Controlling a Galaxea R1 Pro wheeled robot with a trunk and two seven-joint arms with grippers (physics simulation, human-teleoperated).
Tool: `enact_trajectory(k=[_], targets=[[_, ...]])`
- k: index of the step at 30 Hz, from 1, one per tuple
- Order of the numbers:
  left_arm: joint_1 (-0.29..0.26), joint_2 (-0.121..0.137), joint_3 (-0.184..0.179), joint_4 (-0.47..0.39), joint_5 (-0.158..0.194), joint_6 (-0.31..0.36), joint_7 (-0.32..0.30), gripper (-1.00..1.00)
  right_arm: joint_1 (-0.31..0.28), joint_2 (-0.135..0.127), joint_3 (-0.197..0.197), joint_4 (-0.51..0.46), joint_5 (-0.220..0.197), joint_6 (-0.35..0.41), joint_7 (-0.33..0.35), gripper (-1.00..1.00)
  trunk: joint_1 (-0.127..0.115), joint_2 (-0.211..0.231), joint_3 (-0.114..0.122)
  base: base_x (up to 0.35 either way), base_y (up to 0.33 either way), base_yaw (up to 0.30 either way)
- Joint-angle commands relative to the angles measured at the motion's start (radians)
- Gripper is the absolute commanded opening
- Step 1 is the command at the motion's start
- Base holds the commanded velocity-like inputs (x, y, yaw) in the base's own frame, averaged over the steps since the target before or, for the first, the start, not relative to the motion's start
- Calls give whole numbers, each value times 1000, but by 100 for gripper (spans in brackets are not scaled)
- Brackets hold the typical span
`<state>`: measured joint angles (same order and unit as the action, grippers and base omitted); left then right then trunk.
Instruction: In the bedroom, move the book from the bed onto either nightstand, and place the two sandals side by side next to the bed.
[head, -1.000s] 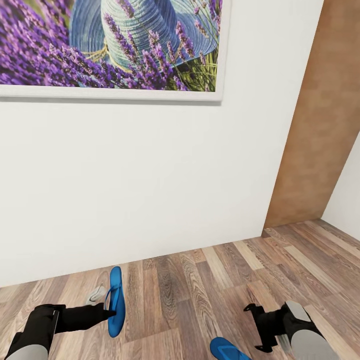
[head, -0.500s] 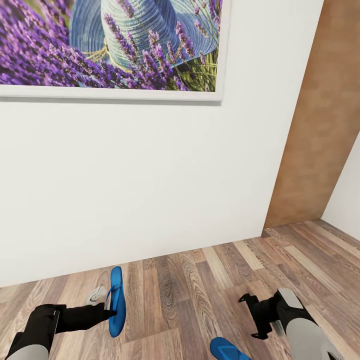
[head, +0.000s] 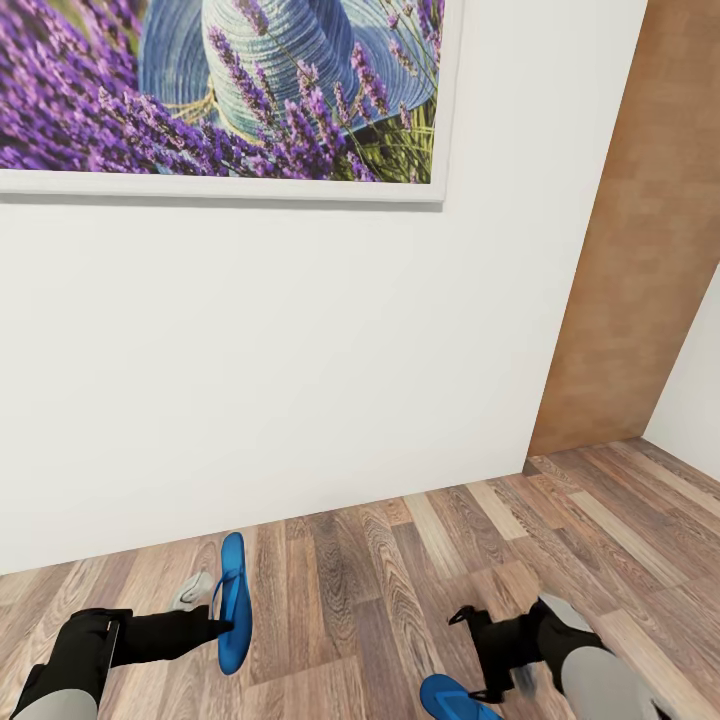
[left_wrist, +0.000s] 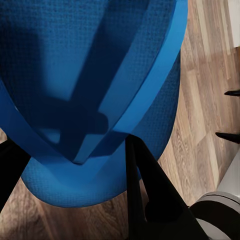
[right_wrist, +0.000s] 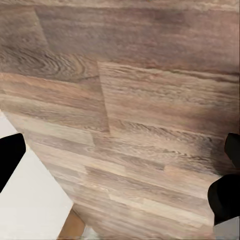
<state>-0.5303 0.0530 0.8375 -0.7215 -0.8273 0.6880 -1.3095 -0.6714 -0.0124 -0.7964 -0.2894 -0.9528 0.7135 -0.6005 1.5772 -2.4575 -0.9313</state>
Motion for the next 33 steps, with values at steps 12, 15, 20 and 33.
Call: enact_trajectory(k=[12,15,20,33], targets=[[-1,-1,11,-2,-10,30,-11,-100,4,-69,-211,94,-368,-158,-17,100,0,-1,-1,0,0,0],[-2,-2,20,-2,-9,44,-11,-100,5,-77,-216,98,-377,-226,-16,100,0,-1,-1,0,0,0],[-2,-3,26,-3,-11,50,-8,-100,4,-92,-220,101,-379,-296,-16,100,0,-1,-1,0,0,0],[-1,-9,28,-6,-11,53,-4,-100,4,-142,-218,160,-363,-365,-36,100,0,-1,-1,0,0,0]])
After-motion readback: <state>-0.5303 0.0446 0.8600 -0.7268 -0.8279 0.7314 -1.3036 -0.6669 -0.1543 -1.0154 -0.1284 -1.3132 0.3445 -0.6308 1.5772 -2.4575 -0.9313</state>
